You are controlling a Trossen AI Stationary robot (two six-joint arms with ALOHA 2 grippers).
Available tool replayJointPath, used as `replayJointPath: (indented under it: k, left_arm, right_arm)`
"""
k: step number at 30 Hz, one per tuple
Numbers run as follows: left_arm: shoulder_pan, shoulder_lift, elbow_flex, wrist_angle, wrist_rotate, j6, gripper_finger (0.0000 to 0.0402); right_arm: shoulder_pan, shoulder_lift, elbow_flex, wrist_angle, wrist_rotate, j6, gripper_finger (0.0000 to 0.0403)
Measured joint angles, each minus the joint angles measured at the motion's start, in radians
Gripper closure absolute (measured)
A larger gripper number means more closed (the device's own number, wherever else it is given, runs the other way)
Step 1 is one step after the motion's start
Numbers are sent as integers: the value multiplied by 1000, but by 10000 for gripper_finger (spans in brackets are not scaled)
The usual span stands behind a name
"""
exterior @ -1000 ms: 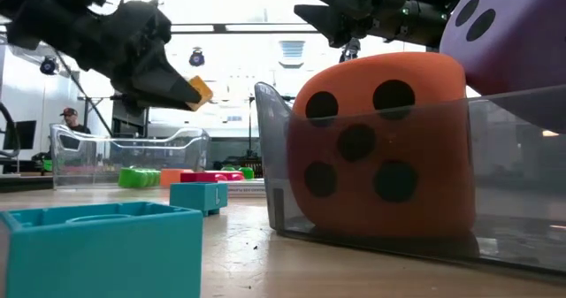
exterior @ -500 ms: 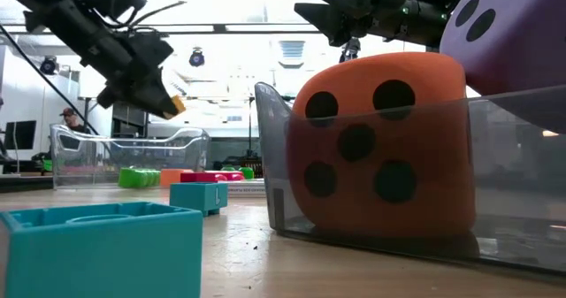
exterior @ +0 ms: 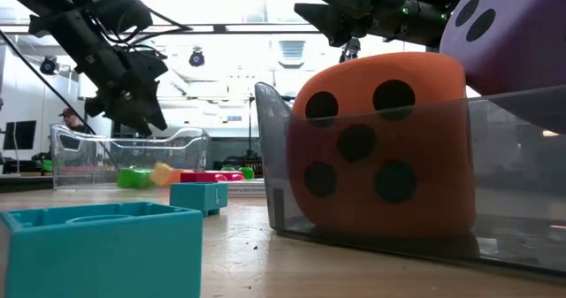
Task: Pick & Place Toys
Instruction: Put the bottom red game piece into the transparent bin
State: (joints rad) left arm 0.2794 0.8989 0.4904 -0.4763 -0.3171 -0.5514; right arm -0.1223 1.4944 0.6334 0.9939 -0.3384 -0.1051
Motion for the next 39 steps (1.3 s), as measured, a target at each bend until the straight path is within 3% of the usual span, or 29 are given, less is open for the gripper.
replayJointPath:
  k: [5,12,20,30,39]
  left_arm:
    - [0,-3,3,0,7,10,103]
    - [-36,-2,82,8,91,65,91]
    - [-263,38,152,58,125,152,90]
    - [-466,237,173,197,133,243,90]
    - [-537,494,360,131,206,425,90]
  right_arm:
    - [0,0,0,0,0,0,64]
    - [0,0,0,0,0,0,64]
    - [0,0,0,0,0,-11,64]
    - [0,0,0,-3,0,-13,64]
    - [0,0,0,-3,0,-11,64]
